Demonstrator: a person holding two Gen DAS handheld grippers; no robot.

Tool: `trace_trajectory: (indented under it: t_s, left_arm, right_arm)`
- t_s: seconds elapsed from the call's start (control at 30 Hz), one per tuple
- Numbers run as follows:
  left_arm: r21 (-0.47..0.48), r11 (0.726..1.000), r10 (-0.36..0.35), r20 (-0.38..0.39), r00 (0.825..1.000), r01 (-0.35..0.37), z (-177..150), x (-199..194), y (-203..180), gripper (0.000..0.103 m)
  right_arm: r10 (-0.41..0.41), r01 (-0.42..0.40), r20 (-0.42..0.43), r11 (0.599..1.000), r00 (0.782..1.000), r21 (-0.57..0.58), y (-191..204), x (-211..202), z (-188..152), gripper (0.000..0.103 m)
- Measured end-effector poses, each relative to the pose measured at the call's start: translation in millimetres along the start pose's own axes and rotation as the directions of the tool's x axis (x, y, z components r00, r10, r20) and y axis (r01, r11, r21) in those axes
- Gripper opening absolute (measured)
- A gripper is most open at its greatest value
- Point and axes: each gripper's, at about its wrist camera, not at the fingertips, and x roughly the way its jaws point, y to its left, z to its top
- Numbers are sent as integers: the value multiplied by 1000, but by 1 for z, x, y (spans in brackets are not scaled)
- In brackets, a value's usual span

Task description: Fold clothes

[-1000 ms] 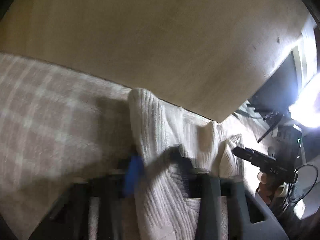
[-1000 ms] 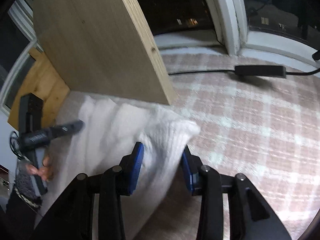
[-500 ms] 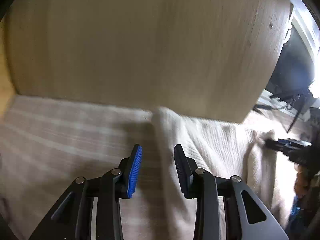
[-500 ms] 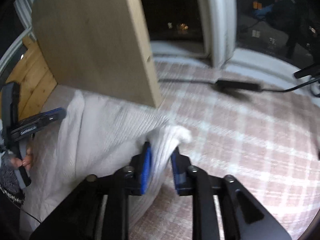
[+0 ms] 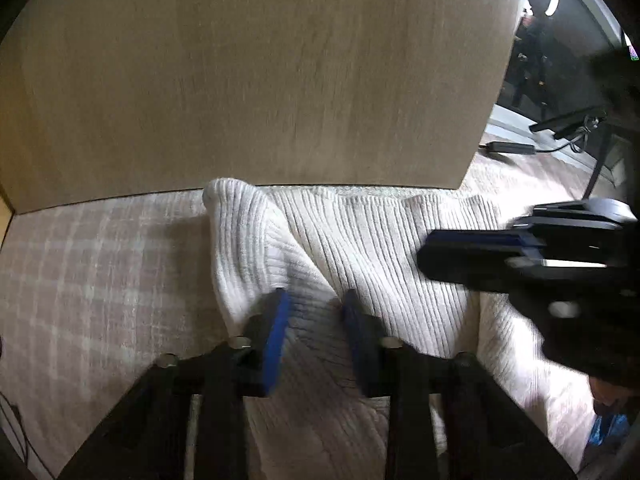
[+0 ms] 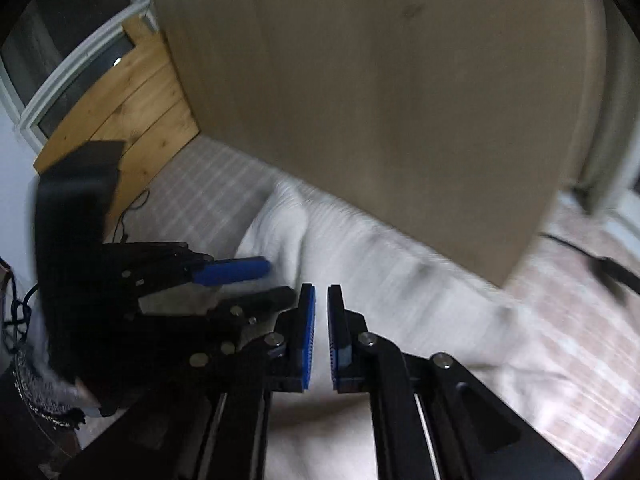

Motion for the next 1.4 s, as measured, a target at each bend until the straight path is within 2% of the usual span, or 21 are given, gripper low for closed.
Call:
trace_trajectory:
  t_s: [0.1,0.2,0.3,0.33,0.4,0.43,0.5,0.57,0.63,0.73,0.83,0.9,0.97,1.0,1.1,1.2,1.3,1.4]
  left_arm:
    - [-99,987,-127,21,992,128,-2,-7,22,5]
    - [-155,961,-221,74,972,230,-1,-20,33,5]
    - [-122,949,-277,115,954,290,5,-28,22,5]
    - [-106,952,-276,115,954,288,8,-27,18,5]
    - [-98,971,-214,59,975,219,13,-9,18,6]
    - [-122,964,-235,17,972,235,13,8,19,6]
    - [-151,948,-281,15,960,280,14,15,22,9]
    - [-183,932,-314,26,949,313,15,10,26,17]
    - [-188,927,-319,64,946,325,12,-10,30,18]
    - [-170,947,-260,88,962,272,16,-9,33,18]
    - [-163,961,-209,99,973,223,22,2,34,18]
    - [-153,965,-205,79,976,215,28,22,24,22]
    - [-159,966,-198,37,979,202,32,28,18,21]
    - [-166,965,-203,23,979,204,32,22,17,20]
    - [-174,946,-267,62,962,273,17,-29,21,20]
    - [-120,955,-261,92,961,271,-8,-89,10,22]
    - [-74,964,-250,97,963,257,-52,-167,23,34]
    - [-28,970,-239,102,966,242,-96,-244,37,35]
  right_arm:
    - [51,-50,-31,999,998,21,0,17,4,7]
    - [52,-50,-53,998,997,40,-6,34,7,7]
    - [68,-64,-90,997,994,54,-9,47,6,6]
    - [71,-67,-83,996,994,55,-9,46,6,6]
    - [54,-50,-67,997,996,54,-10,42,7,6]
    - [0,2,-49,999,999,39,-10,33,7,6]
    - [-79,79,2,997,997,10,-6,12,4,7]
    - [-51,51,28,999,998,2,-6,-7,4,7]
    - [-55,55,42,998,998,-3,-3,-12,7,7]
    - [-61,61,48,998,997,0,3,-15,11,7]
    - [-2,0,57,999,998,43,0,-31,0,7]
    - [13,-17,48,997,999,75,-3,-41,-13,7]
    - [-2,-1,28,995,1000,98,-9,-51,-27,7]
    - [-5,2,26,994,1000,110,-10,-59,-34,7]
    - [37,-47,65,985,997,165,-15,-102,-55,7]
    - [86,-107,112,974,990,201,-4,-153,-76,7]
    - [126,-150,123,967,984,205,14,-197,-98,7]
    - [130,-144,88,974,988,176,43,-220,-121,11]
